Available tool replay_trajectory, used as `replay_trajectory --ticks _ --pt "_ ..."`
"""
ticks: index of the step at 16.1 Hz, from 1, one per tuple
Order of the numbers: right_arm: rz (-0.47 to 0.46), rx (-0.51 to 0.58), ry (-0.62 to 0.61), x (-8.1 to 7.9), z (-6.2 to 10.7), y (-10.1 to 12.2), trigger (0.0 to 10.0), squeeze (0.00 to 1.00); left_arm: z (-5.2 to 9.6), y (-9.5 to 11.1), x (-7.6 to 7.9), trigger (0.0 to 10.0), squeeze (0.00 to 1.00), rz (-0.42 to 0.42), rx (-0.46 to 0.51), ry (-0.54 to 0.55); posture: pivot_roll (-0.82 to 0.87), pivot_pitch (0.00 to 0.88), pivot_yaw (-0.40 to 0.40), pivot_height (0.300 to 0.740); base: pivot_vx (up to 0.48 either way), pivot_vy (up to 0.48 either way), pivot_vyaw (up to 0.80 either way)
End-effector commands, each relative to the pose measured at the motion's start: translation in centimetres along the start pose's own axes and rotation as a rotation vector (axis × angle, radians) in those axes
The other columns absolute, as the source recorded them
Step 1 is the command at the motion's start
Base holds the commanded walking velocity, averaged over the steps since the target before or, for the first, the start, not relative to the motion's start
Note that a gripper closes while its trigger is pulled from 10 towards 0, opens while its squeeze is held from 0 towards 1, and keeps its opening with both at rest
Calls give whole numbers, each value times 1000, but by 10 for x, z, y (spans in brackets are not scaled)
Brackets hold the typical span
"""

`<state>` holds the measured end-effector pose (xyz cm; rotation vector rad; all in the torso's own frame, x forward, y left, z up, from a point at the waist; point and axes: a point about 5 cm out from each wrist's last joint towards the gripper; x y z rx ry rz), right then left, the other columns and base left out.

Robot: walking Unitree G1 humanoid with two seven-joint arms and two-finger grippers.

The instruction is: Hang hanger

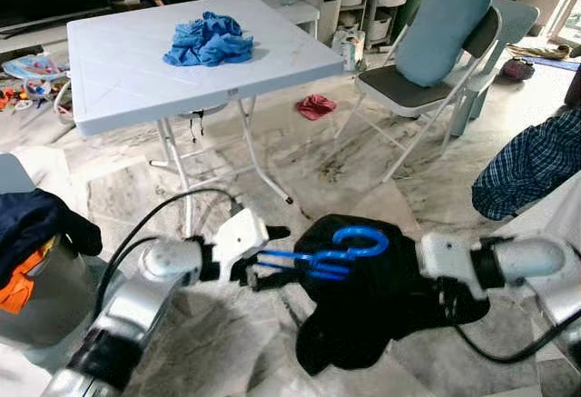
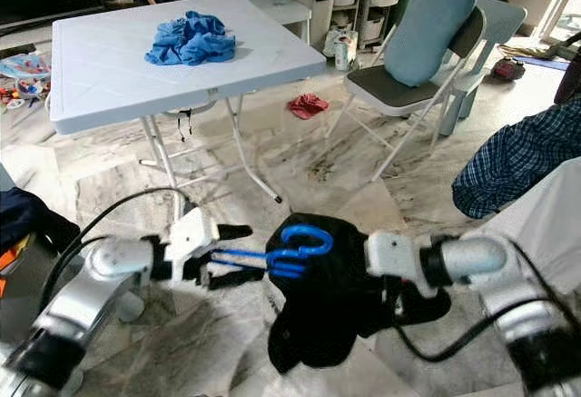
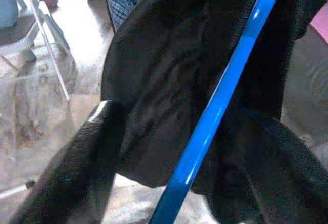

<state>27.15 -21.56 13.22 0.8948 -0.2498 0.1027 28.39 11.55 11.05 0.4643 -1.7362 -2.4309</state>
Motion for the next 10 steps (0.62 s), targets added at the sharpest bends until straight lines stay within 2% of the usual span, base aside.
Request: replay_trajectory --ticks 1,6,9,10 --pt "53 -9 24 9 8 5 10000 0 -1 3 -5 10000 0 -40 -9 -3 -175 0 17 740 0 0 0" --pt "71 -58 -8 28 16 1 10000 0 -7 1 -12 10000 0 -76 -3 3 -179 0 20 740 0 0 0" --pt "68 -65 -6 31 15 -3 10000 0 -8 1 -16 10000 0 -90 1 24 -177 0 14 740 0 0 0" --pt "74 -67 8 29 13 -4 10000 0 -9 0 -17 10000 0 -70 6 39 -178 0 13 740 0 0 0"
Point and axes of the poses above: a point about 5 cm out from each wrist's last joint towards the gripper, its own z axis pointing back from the gripper into the wrist, its own y axis along the axis of the wrist's last joint, x = y × z
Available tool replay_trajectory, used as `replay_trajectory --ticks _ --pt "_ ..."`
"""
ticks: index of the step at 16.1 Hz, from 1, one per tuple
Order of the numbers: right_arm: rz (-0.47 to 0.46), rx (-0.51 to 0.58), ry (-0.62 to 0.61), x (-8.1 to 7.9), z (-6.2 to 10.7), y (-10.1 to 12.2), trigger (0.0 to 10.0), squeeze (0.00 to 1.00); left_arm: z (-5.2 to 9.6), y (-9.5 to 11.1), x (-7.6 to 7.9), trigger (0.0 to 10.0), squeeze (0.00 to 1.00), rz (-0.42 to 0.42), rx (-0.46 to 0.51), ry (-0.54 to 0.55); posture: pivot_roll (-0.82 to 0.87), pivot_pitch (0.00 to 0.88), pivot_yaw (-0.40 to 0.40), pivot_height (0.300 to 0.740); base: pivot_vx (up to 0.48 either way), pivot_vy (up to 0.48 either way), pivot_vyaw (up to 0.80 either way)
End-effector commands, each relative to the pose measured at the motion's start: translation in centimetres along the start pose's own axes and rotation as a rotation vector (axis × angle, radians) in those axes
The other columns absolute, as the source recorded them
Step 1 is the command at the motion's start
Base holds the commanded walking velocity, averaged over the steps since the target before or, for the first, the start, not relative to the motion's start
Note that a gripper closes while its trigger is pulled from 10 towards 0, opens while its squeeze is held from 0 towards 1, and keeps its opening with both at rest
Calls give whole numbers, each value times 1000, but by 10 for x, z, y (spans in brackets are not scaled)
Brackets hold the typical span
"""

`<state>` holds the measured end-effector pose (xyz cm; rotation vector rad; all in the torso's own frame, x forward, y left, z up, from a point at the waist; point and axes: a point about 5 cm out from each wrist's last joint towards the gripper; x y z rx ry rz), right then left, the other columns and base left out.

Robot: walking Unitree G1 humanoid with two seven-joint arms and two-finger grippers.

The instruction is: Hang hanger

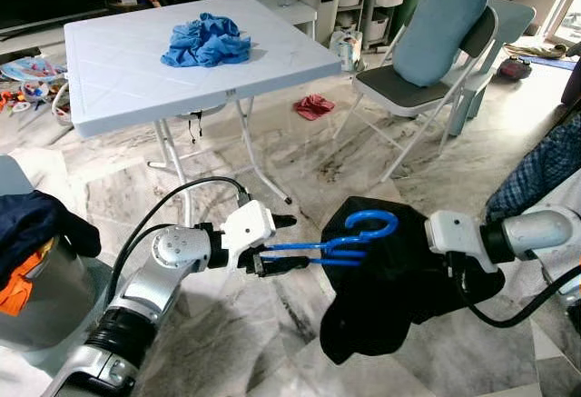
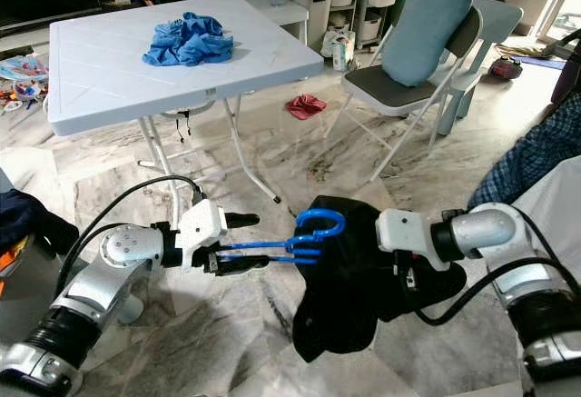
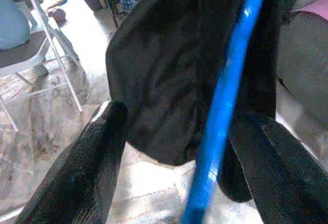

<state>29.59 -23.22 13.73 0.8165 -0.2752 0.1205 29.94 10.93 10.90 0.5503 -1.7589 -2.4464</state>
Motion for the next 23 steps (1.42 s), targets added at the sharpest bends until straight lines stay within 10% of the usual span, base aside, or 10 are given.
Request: replay_trajectory --ticks 1,13,14,23 --pt "43 9 23 4 1 6 10000 0 2 0 -4 10000 1000 11 -7 20 -178 0 12 740 0 0 0" --pt "189 -34 -16 -4 -13 0 10000 0 -6 1 13 10000 1000 -168 -3 -48 -167 0 19 740 0 0 0" --pt "184 -17 -46 0 -12 3 10000 0 -8 -1 16 10000 0 -174 -16 -70 -167 0 19 740 0 0 0" --pt "154 39 -178 14 -21 10 10000 0 -14 4 9 10000 0 -188 10 -45 -159 0 -6 740 0 0 0"
Point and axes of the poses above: a point about 5 cm out from each wrist's last joint towards the gripper, its own z axis pointing back from the gripper into the wrist, its own y axis along the axis of the wrist's last joint, x = y × z
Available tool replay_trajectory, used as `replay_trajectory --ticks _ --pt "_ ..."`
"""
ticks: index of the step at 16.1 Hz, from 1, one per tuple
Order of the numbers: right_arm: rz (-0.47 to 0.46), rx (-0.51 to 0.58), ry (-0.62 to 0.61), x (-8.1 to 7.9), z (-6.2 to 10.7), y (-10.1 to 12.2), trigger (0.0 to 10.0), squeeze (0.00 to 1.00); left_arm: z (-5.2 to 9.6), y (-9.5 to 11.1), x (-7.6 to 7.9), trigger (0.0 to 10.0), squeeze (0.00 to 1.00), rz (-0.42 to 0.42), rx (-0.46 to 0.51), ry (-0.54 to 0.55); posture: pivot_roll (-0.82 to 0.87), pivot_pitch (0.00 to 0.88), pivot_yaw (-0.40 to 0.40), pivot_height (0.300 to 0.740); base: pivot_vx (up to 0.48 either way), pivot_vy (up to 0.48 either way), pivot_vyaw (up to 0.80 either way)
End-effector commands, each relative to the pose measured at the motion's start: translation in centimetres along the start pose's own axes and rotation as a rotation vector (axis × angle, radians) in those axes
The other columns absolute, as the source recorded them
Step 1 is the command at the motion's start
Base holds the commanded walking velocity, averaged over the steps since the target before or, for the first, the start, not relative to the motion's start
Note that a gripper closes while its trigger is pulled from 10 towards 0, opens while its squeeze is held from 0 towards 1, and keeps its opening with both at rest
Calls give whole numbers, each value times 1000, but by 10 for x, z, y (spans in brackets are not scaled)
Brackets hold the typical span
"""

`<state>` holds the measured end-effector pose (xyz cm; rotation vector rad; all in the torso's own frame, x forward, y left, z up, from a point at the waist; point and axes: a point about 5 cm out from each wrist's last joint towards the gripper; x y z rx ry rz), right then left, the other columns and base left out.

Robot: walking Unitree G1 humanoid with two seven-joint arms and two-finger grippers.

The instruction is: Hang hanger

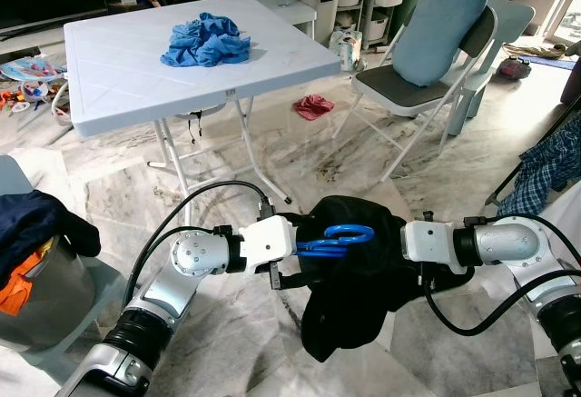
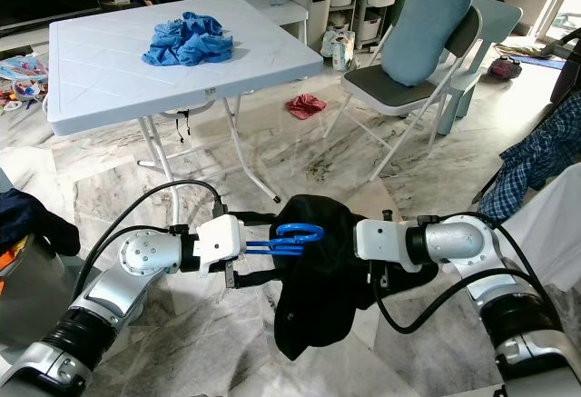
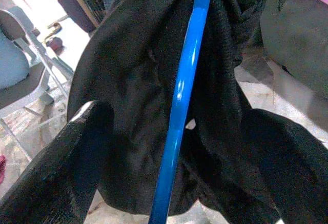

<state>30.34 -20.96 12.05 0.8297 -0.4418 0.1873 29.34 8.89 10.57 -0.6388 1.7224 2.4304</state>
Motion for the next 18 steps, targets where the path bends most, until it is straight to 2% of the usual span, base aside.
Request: replay_trajectory --ticks 1,2,5,10,11,12,13,15,18 --pt "46 0 -48 15 8 6 10000 0 6 -4 -2 3333 0 0 -21 -2 -159 0 -10 740 0 0 0" --pt "55 -15 -53 19 11 6 10000 0 8 -7 -3 0 0 11 -27 -7 -159 0 -10 740 0 0 0" --pt "65 -38 -59 24 19 4 10000 0 17 -12 -6 0 0 26 -48 -12 -162 0 -18 740 0 0 0" --pt "74 -43 -33 21 16 2 10000 0 23 -15 -17 0 0 30 -70 16 -163 0 -16 740 0 0 0" --pt "75 -40 -24 20 16 3 10000 0 24 -16 -19 706 0 27 -77 23 -163 0 -16 740 0 0 0" --pt "77 -36 -15 20 16 4 10000 0 24 -17 -20 510 0 30 -82 26 -165 0 -15 740 0 0 0" --pt "80 -33 -4 19 16 5 10000 0 24 -18 -21 863 0 30 -89 30 -168 0 -15 740 0 0 0" --pt "83 -29 0 20 16 6 10000 0 23 -20 -21 353 0 31 -93 26 -170 0 -14 740 0 0 0" --pt "84 -19 -1 22 14 8 10000 0 15 -19 -20 941 0 27 -86 9 -169 0 -13 740 0 0 0"
Point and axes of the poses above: a point about 5 cm out from each wrist's last joint towards the gripper, its own z axis pointing back from the gripper into the wrist, its own y axis along the axis of the wrist's last joint, x = y × z
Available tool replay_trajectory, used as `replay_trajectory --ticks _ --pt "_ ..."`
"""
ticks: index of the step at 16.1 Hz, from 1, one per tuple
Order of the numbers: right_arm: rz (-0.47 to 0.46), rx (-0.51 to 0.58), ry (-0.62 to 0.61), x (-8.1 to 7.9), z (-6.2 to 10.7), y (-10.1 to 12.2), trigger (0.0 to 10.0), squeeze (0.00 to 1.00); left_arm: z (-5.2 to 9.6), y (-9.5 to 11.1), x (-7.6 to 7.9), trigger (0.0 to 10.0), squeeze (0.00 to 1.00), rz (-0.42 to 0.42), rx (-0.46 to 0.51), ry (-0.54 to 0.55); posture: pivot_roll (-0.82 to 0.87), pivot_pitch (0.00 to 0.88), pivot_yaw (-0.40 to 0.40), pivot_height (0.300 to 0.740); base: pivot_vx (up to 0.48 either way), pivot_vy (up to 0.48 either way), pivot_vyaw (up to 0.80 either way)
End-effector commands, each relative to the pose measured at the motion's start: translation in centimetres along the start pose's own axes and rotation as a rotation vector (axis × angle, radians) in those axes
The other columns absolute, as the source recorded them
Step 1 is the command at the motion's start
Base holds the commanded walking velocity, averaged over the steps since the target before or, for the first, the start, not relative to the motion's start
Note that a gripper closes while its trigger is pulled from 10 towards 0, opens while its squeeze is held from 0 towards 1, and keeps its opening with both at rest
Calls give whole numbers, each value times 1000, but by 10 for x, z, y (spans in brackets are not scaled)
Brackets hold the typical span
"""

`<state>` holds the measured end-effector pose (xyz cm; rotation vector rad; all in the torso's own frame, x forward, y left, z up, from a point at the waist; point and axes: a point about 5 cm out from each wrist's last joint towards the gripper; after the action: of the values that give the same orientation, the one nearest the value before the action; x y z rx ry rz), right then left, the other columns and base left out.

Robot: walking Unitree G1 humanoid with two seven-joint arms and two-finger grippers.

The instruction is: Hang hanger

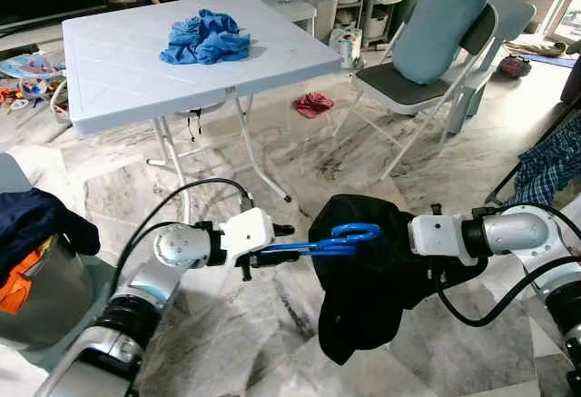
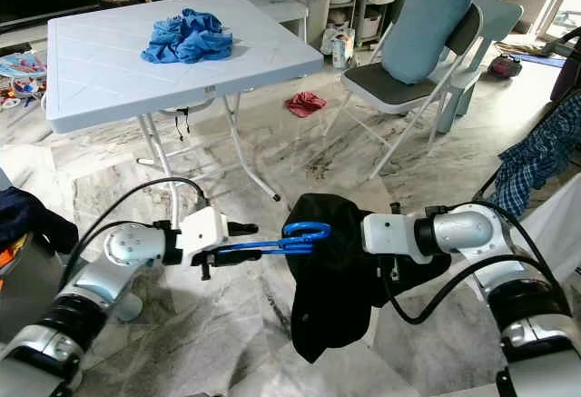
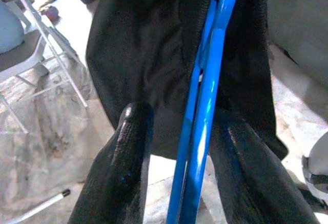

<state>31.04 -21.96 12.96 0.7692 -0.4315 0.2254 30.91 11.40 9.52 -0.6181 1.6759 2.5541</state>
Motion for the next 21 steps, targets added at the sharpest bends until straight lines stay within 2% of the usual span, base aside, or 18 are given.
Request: replay_trajectory --ticks 1,6,7,8,10,11,16,17,18,21 --pt "44 35 -35 12 2 11 10000 0 -3 5 -4 863 0 -34 0 -6 -169 0 -12 740 0 0 0" --pt "42 54 -45 12 -1 14 10000 0 -15 7 -2 431 0 -23 11 -28 -167 0 -9 740 0 0 0" --pt "42 56 -48 12 -2 14 10000 0 -17 7 -1 1020 0 -23 6 -42 -170 0 -6 740 0 0 0" --pt "43 59 -51 12 -2 15 10000 0 -18 6 0 1098 0 -20 2 -54 -170 0 -6 740 0 0 0" --pt "45 64 -60 14 -2 16 10000 0 -20 5 2 902 0 -10 -10 -75 -171 0 -6 740 0 0 0" --pt "46 65 -62 14 -3 16 10000 0 -21 4 3 0 0 -2 -11 -81 -171 0 -8 740 0 0 0" --pt "38 73 -60 16 -5 18 10000 0 -20 2 2 0 0 8 -10 -68 -164 0 -18 740 0 0 0" --pt "15 80 -50 16 -7 18 10000 1000 -19 1 2 0 0 14 -8 -53 -158 0 -26 740 0 0 0" --pt "8 82 -45 16 -7 18 10000 1000 -18 0 2 0 0 18 -8 -45 -156 0 -27 740 0 0 0" --pt "48 100 -155 38 -9 28 10000 1000 -8 -8 1 0 0 74 1 19 -112 0 -58 740 0 0 0"
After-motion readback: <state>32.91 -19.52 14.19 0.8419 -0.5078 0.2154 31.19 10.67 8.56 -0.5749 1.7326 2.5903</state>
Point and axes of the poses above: a point about 5 cm out from each wrist's last joint towards the gripper, its own z axis pointing back from the gripper into the wrist, its own y axis along the axis of the wrist's last joint, x = y × z
